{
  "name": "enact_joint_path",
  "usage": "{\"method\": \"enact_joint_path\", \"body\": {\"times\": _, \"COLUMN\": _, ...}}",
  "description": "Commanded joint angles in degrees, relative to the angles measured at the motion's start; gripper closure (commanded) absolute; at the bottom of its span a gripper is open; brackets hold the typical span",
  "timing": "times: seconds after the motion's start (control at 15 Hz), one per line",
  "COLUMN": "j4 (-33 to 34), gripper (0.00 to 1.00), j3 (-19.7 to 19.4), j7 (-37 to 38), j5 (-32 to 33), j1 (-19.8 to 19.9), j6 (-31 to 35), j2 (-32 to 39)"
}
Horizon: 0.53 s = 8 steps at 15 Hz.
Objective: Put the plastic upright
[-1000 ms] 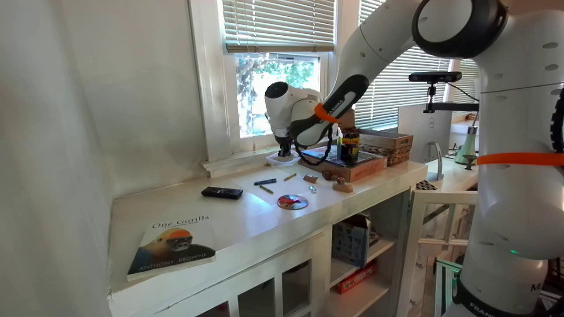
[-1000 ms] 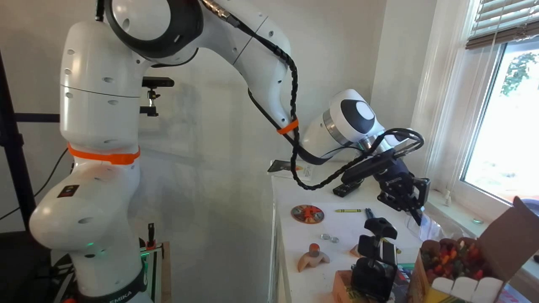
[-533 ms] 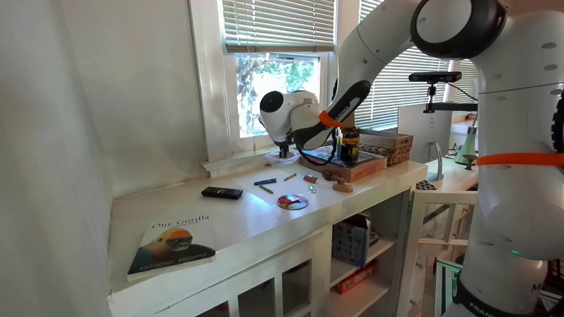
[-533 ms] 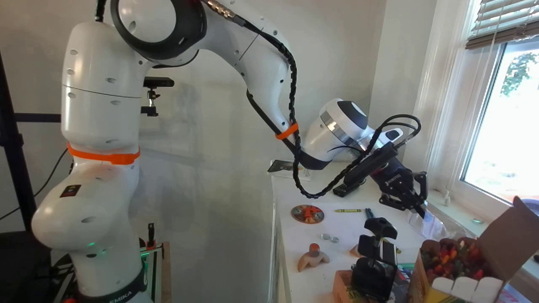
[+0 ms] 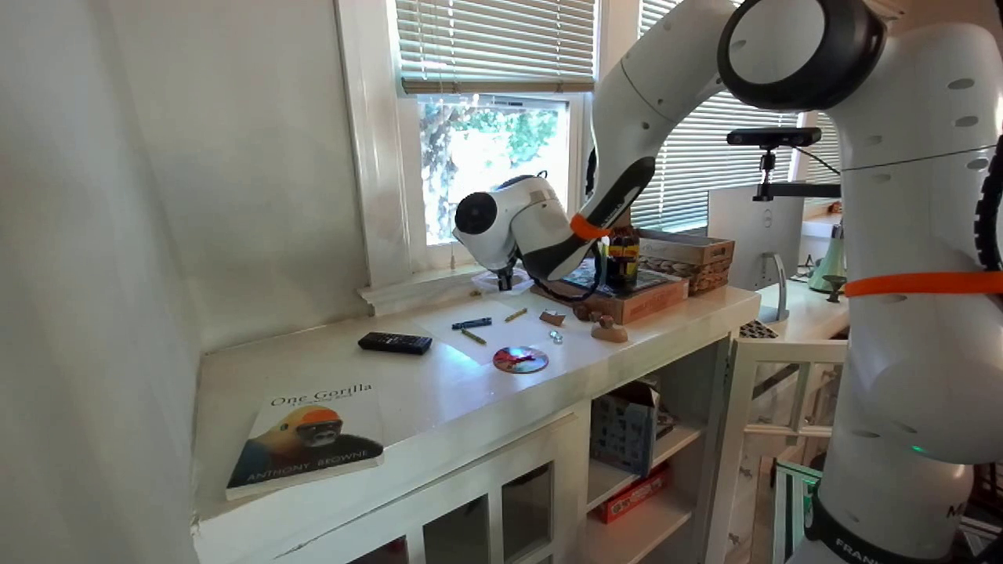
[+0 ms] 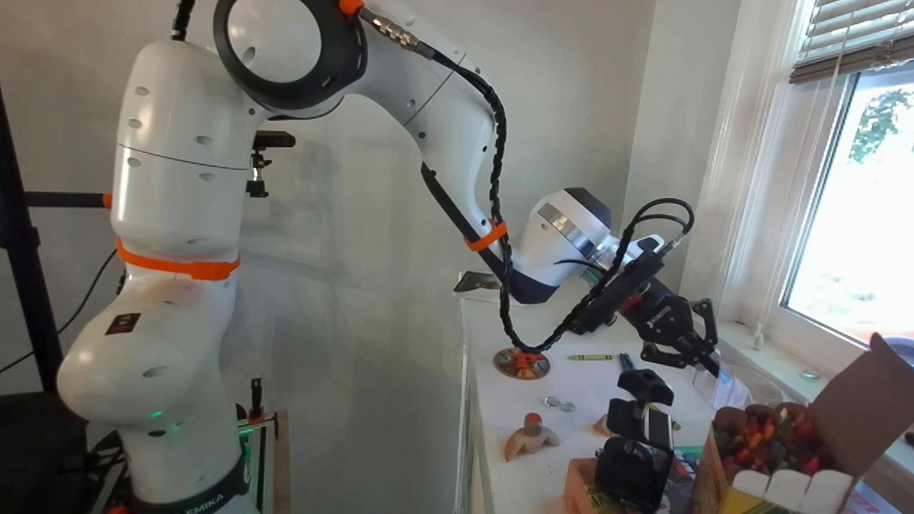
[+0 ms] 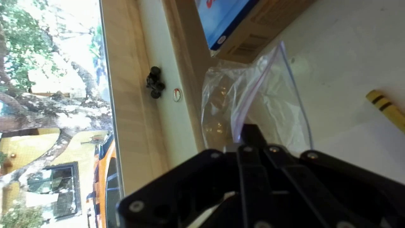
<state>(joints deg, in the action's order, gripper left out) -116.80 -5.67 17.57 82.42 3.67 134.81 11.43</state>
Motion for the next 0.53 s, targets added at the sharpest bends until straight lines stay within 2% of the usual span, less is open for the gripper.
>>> {"method": "enact_joint_path", "body": {"times": 0.0, "j4": -0.9, "gripper": 1.00, "j3": 0.3, "j7": 2.4, "j5": 3.5, "j1": 0.4, "j6": 0.2, "j2": 1.5}}
{"method": "enact_joint_path", "body": {"times": 0.47, "j4": -0.4, "gripper": 1.00, "j3": 0.1, "j7": 6.3, "j5": 8.9, "j1": 1.1, "j6": 1.1, "j2": 4.4}}
